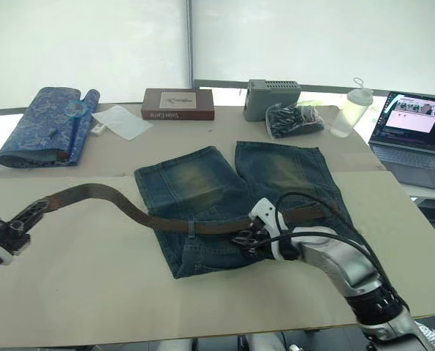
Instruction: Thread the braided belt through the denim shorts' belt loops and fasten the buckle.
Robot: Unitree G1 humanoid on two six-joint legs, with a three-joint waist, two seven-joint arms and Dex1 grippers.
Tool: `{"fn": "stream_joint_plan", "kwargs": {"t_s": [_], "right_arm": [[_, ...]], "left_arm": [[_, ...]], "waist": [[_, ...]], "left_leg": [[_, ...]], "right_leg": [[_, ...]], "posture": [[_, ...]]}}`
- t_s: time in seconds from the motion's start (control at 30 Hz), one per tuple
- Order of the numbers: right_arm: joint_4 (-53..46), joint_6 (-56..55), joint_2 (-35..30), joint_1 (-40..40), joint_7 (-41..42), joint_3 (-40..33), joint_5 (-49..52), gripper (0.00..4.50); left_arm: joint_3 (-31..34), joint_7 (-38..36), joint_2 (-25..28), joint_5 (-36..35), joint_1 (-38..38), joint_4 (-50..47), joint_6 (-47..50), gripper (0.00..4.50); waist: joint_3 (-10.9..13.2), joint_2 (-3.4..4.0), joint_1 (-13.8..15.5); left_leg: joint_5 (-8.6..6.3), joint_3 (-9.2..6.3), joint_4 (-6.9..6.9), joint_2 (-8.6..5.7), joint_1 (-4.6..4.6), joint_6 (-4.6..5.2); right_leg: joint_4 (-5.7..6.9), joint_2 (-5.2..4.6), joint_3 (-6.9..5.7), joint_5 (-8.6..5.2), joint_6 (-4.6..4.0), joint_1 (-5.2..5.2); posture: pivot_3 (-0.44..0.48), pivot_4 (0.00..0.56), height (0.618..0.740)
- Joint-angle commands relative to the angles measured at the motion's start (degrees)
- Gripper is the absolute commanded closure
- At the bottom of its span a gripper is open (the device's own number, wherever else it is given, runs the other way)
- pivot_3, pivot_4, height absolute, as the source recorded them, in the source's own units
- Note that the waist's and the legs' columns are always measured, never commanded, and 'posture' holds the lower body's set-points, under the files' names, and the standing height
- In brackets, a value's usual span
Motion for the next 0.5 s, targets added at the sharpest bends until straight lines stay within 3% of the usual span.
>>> {"fn": "stream_joint_plan", "kwargs": {"t_s": [0.03,0.17,0.27,0.37,0.5], "right_arm": [[-5.2,1.6,-1.4,0.4,2.0,-4.0,4.5,1.64],[-7.2,1.6,-3.5,0.7,2.3,-4.5,4.8,0.22],[-7.3,0.0,-5.4,0.8,2.8,-3.5,3.2,0.22],[-6.5,-1.7,-7.2,0.2,3.6,-3.6,2.0,0.22],[-3.4,-4.6,-10.8,-2.1,4.6,-2.8,-2.0,0.22]], "left_arm": [[-5.4,-8.3,5.7,7.0,1.7,-3.1,-1.9,4.50],[-14.0,-20.0,13.1,19.1,2.4,-0.1,-10.3,4.50],[-19.0,-25.7,16.3,25.9,-2.4,5.8,-16.1,4.50],[-29.4,-34.2,19.5,37.0,-12.7,15.6,-26.4,4.50],[-38.7,-36.1,17.9,48.5,-26.0,26.0,-34.9,4.50]], "waist": [[0.1,0.00,-0.2],[0.3,0.22,-0.8],[0.5,0.65,-0.8],[0.6,0.69,-0.2],[0.6,0.67,0.1]], "left_leg": [[0.01,0.00,0.00,0.00,-0.11,0.01],[0.03,0.07,-0.04,0.01,-0.29,0.00],[0.03,0.09,-0.12,0.02,-0.34,0.00],[0.19,0.09,-0.08,0.00,-0.73,0.13],[0.19,0.15,0.01,-0.11,-0.96,0.16]], "right_leg": [[0.01,0.01,0.02,0.02,-0.02,-0.04],[0.07,0.03,0.08,0.02,-0.08,-0.35],[0.03,-0.05,0.12,0.02,-0.08,-0.51],[0.16,-0.04,0.07,0.02,-0.09,-0.82],[0.19,-0.04,-0.17,0.09,-0.03,-0.95]], "posture": [[0.000,0.150,0.740],[0.000,0.150,0.740],[0.000,0.150,0.740],[0.000,0.150,0.740],[0.000,0.150,0.740]]}}
